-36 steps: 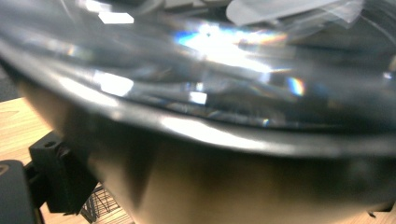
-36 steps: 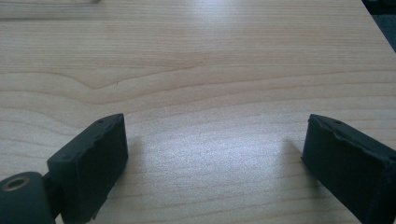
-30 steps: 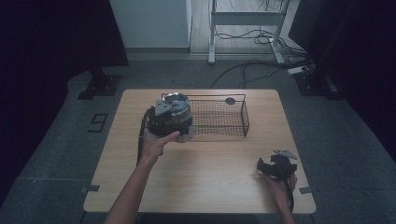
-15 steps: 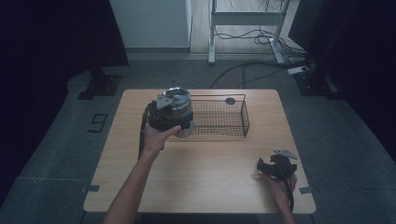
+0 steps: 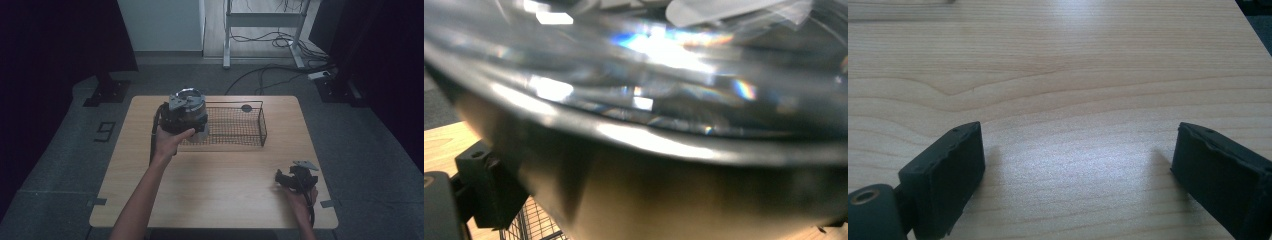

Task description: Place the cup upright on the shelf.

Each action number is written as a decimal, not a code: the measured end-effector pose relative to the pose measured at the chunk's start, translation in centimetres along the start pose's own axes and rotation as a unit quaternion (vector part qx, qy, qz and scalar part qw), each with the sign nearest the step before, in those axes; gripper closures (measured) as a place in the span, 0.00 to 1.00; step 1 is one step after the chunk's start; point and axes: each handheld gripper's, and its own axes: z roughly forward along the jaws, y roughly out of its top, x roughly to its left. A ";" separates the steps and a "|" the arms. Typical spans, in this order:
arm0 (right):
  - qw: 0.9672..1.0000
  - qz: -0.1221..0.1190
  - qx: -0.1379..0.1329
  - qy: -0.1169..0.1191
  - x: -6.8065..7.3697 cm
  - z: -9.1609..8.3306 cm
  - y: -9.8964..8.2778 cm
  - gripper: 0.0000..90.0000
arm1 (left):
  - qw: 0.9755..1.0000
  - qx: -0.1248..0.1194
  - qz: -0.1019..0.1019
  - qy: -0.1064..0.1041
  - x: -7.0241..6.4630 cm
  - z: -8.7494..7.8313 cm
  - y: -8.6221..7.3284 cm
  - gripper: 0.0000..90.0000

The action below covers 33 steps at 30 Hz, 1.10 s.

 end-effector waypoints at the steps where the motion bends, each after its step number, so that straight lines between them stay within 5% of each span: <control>1: 1.000 0.000 0.000 0.000 0.0 0.0 0.0 0.07 | 1.000 0.000 0.000 0.000 0.0 0.1 0.1 0.04; 16: 1.000 0.000 -0.001 0.000 0.0 0.0 0.0 0.07 | 1.000 0.005 0.020 0.007 0.1 1.5 1.5 0.04; 33: 1.000 0.000 -0.001 0.000 0.0 0.0 0.0 0.07 | 1.000 0.016 -0.007 0.022 2.3 4.1 2.0 0.04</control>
